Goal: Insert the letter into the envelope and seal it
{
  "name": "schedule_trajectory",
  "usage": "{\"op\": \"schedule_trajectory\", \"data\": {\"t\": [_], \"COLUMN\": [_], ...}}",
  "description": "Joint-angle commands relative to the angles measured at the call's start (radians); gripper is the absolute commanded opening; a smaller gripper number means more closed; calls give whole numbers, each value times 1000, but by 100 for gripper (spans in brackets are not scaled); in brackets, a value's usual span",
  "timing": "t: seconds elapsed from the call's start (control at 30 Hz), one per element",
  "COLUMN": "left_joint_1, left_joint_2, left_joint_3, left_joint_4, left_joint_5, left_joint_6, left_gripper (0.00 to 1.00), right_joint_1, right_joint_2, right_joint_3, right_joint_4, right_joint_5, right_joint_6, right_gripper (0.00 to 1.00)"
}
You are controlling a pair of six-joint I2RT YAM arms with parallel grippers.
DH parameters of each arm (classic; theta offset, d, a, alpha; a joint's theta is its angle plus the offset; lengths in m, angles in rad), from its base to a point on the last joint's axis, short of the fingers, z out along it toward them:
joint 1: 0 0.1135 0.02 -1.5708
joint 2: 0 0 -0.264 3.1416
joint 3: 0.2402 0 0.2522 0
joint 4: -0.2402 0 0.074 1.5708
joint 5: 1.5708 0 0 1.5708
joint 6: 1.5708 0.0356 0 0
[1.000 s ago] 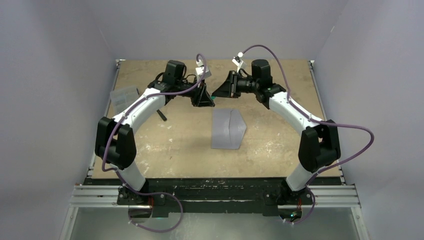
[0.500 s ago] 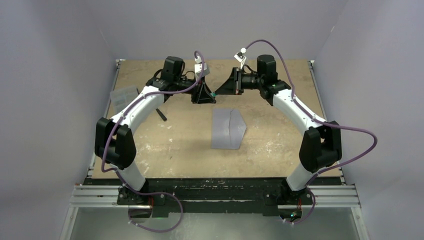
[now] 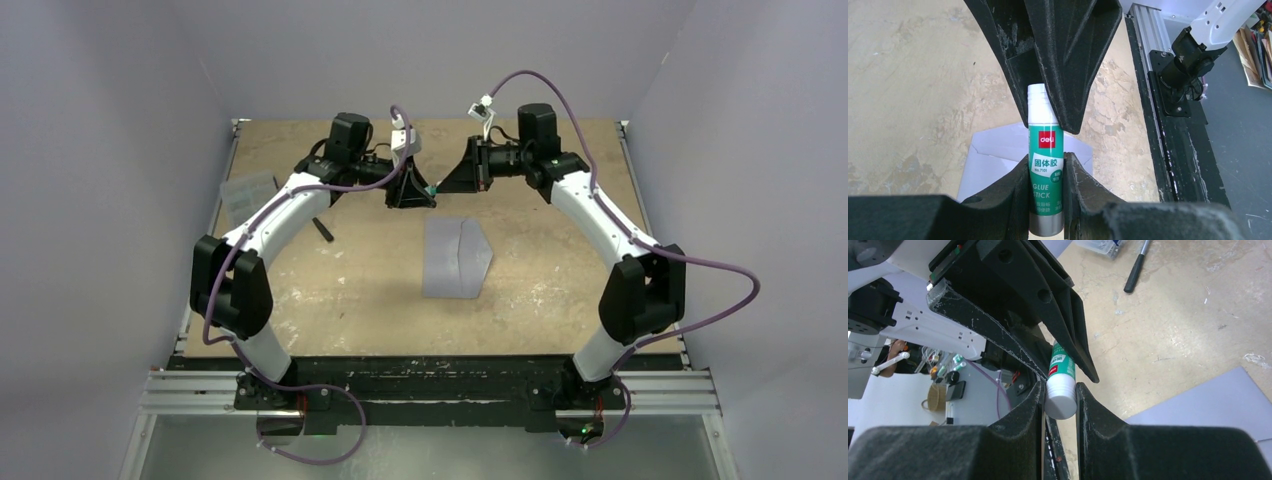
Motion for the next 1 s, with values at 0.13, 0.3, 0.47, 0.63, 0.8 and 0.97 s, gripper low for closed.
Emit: {"op": "schedule_trajectory", "data": {"t": [0.13,0.3,0.47,0.63,0.8,0.97], "left_joint_1": [59,58,58,59,59,59], "left_joint_2": [8,3,6,-34,-116,-157], "left_joint_3": [-43,-59,-35,-47,-151,-213], "left_joint_4": [-162,-153,-125,-9,120,170], "left_joint_5": [-39,-30,-54,-258,-517,-537], "left_joint_6": [39,40,-1,-111,-213,-261], "left_gripper": [0,0,0,0,0,0], "right_joint_1": [-157,-176,-161,-135,-114,-112], "right_joint_2": [-20,-7,-3,-53,-51,-65], "right_joint_3": [103,126,124,1,-86,-225], "right_joint_4": [9,-12,3,76,-64,-83], "right_joint_5": [-24,-9,58,304,856,1094], "right_joint_6": [-52,-73,-55,25,54,25], "right_gripper": [0,0,0,0,0,0]}}
